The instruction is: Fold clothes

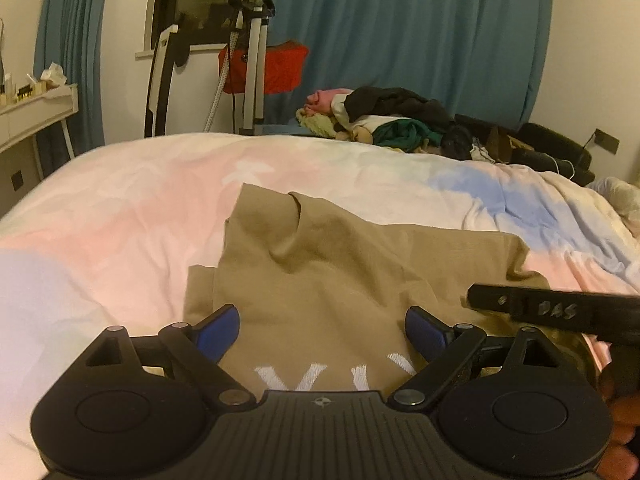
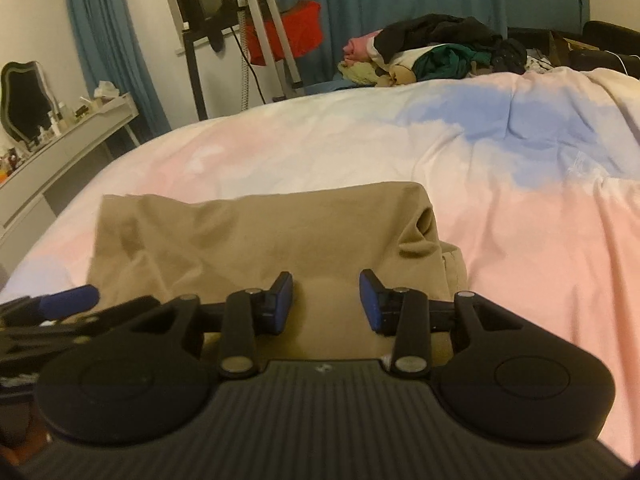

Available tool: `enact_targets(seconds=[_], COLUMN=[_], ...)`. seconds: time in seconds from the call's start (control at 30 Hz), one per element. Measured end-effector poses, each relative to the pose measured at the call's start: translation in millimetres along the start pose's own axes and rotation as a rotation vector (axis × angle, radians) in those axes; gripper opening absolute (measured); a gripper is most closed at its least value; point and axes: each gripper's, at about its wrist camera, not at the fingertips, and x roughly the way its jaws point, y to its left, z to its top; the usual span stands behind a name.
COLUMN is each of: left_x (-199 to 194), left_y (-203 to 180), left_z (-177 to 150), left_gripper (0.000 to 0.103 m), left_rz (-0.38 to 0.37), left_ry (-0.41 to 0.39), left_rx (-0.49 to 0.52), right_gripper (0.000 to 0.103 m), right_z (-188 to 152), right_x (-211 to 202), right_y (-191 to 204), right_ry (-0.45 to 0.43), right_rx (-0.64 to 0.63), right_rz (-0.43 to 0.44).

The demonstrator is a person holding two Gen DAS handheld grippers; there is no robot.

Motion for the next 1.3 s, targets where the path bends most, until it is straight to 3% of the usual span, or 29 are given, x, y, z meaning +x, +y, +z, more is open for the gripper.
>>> enact_targets(seconds=[0.3, 0.37, 0.53, 0.7, 0.87, 1.03, 1.13, 1.23, 1.3], left_x=[-54.5, -55.7, -50.4, -68.0, -84.7, -66.9, -48.1, -32.6, -27.5], left_y=[-2.2, -1.8, -8.7, -7.2, 4.2, 19.0, 30.6, 46.5, 55.8], left_z=[-11.0, -16.7, -29.7, -30.6, -33.5, -42.0, -45.9, -49.8, -53.0], left_gripper=[0.092, 0.092, 0.091, 0.091, 0.092, 0.092, 0.091, 0.089, 0.079], left_rz=[-0.042, -0.044, -0.022, -0.047, -0.118, -0.158, -0.171, -0.195, -0.201], left_ry=[0.001, 0.029, 0.070, 0.090, 0.153, 0.261, 0.245, 0.211, 0.186], left_rx=[-0.002, -0.035, 0.003, -0.003, -0.156, -0.317, -0.411, -0.567, -0.655], right_gripper=[0.040, 0.040, 0.040, 0.040, 0.039, 0.039, 0.039, 0.039, 0.038], right_z=[-6.2, -12.0, -33.3, -37.1, -41.1, -39.7, -40.4, -40.7, -41.3], right_x=[-71.5, -75.8, -56.8, -53.1, -54.1, -54.5, -54.2, -53.7, -53.2], right_y=[7.8, 5.7, 0.1, -1.9, -2.7, -3.5, -4.3, -5.0, -4.7], right_ry=[-0.068, -0.062, 0.040, 0.051, 0.046, 0.052, 0.052, 0.052, 0.051], right_rx=[-0.042, -0.045, -0.059, -0.037, -0.024, -0.010, -0.007, -0.004, -0.005], right_rz=[0.015, 0.005, -0.026, -0.035, -0.040, -0.037, -0.034, -0.033, -0.033])
